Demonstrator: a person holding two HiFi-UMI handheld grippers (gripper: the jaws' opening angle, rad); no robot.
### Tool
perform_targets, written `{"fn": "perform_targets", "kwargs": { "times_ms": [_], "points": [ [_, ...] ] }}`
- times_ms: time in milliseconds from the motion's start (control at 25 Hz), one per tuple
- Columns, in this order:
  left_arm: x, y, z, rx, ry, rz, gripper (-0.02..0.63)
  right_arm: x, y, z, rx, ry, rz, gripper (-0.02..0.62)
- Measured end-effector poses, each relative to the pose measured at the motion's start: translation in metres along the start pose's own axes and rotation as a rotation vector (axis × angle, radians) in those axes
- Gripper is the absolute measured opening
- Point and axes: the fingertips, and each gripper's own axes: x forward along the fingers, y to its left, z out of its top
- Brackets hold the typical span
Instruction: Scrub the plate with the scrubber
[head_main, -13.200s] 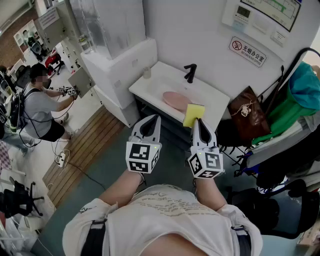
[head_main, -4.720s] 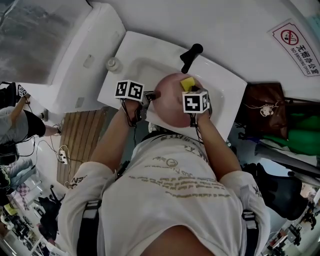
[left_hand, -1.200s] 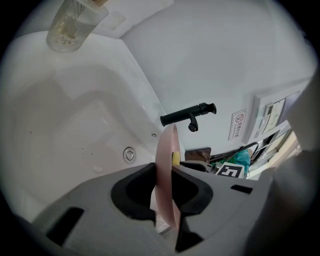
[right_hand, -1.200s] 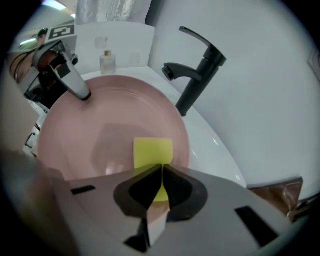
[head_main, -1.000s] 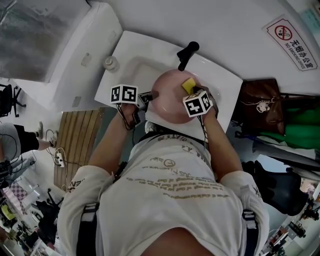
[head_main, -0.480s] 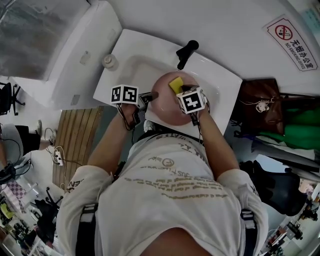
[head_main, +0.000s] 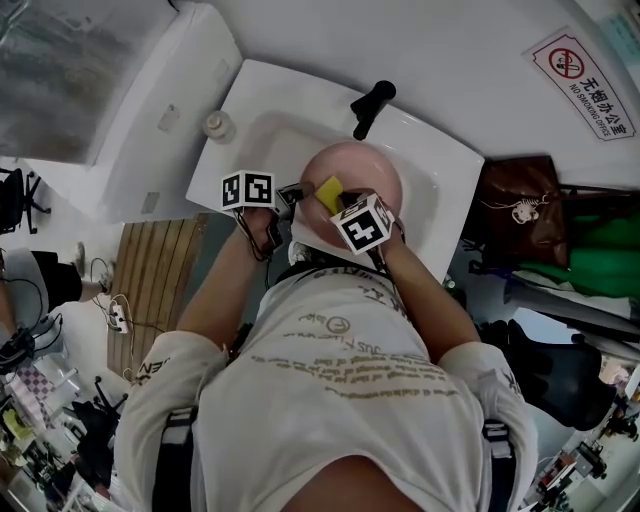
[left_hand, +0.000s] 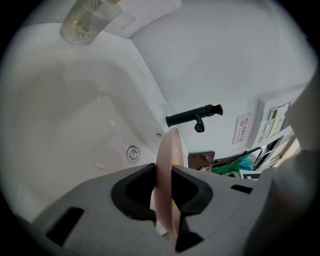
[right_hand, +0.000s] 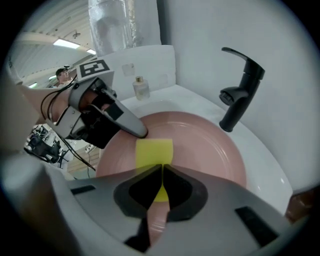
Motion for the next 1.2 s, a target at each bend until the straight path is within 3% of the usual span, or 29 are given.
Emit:
{"fn": "perform_targets", "kwargs": {
  "times_ms": [440,800,1200],
  "points": [
    [-0.002,-0.003,0.007,-0.011,-0.017,-0.021,0.064,-0.009,0.039,-0.006,-0.058,0.029,0.115,0.035],
    [-0.002,-0.008,-0.001,0.042,0.02,-0.008,0.064,-0.01,-0.022,-0.006,0.036,-0.003,-0.018,0.035],
    [-0.005,-0.008,-0.011,0.034,0.024,-0.012,0.064,-0.013,-0.092,-0.038,0.174,0.075,-0.138,0.035]
  ]
}}
